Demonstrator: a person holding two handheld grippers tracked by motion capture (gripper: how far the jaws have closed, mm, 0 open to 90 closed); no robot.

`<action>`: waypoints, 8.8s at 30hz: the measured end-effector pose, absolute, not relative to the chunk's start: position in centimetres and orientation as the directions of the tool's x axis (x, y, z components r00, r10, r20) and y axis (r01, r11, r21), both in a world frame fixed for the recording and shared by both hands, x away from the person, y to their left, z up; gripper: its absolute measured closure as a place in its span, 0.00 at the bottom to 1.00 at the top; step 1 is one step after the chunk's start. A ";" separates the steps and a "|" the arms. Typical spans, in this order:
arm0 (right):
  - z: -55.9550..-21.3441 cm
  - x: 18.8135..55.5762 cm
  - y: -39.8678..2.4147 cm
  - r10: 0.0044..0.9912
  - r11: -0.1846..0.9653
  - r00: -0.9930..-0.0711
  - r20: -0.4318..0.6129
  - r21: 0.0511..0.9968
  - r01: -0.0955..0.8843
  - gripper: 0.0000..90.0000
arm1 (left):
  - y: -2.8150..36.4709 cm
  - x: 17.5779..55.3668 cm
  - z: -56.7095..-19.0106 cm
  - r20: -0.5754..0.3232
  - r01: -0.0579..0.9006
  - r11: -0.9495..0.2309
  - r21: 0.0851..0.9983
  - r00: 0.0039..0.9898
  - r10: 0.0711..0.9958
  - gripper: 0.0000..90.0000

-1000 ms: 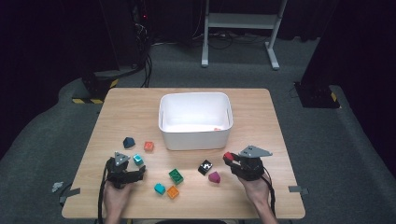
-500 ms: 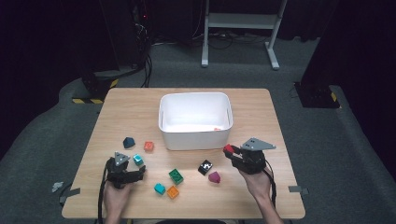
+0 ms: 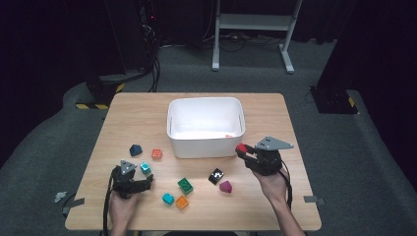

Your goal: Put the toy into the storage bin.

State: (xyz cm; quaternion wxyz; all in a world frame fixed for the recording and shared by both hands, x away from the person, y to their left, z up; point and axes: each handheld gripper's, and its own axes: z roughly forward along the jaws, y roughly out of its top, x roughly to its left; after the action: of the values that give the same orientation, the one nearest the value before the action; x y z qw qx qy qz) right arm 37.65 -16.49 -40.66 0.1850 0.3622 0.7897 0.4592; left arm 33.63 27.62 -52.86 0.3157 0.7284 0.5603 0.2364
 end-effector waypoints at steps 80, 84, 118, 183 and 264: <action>-38.5 46.7 -11.8 0.767 0.327 -0.639 0.060 0.821 0.469 0.75 | 27.7 33.6 -52.9 -0.009 0.665 -0.170 0.727 0.257 0.966 0.13; -38.6 46.8 -11.7 0.766 0.331 -0.640 0.057 0.818 0.470 0.74 | 27.7 33.6 -52.9 -0.009 0.665 -0.170 0.727 0.257 0.966 0.13; -38.2 43.2 -14.3 0.767 0.264 -0.638 0.076 0.868 0.420 0.43 | 27.7 33.6 -52.8 -0.009 0.665 -0.169 0.728 0.256 0.967 0.13; -49.4 33.0 -15.0 0.731 0.259 -0.660 0.175 0.823 0.505 0.43 | 27.7 33.6 -52.9 -0.009 0.665 -0.168 0.728 0.254 0.967 0.13; -51.4 33.1 -12.2 0.714 0.392 -0.695 0.090 0.771 0.502 0.65 | 27.7 33.6 -52.8 -0.010 0.665 -0.167 0.728 0.254 0.967 0.13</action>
State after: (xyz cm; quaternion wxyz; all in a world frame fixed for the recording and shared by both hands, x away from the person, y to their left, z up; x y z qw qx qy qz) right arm 33.06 -12.24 -51.44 0.1288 0.3688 0.8242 0.4101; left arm 33.59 27.66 -52.85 0.3167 0.7257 0.5622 0.2387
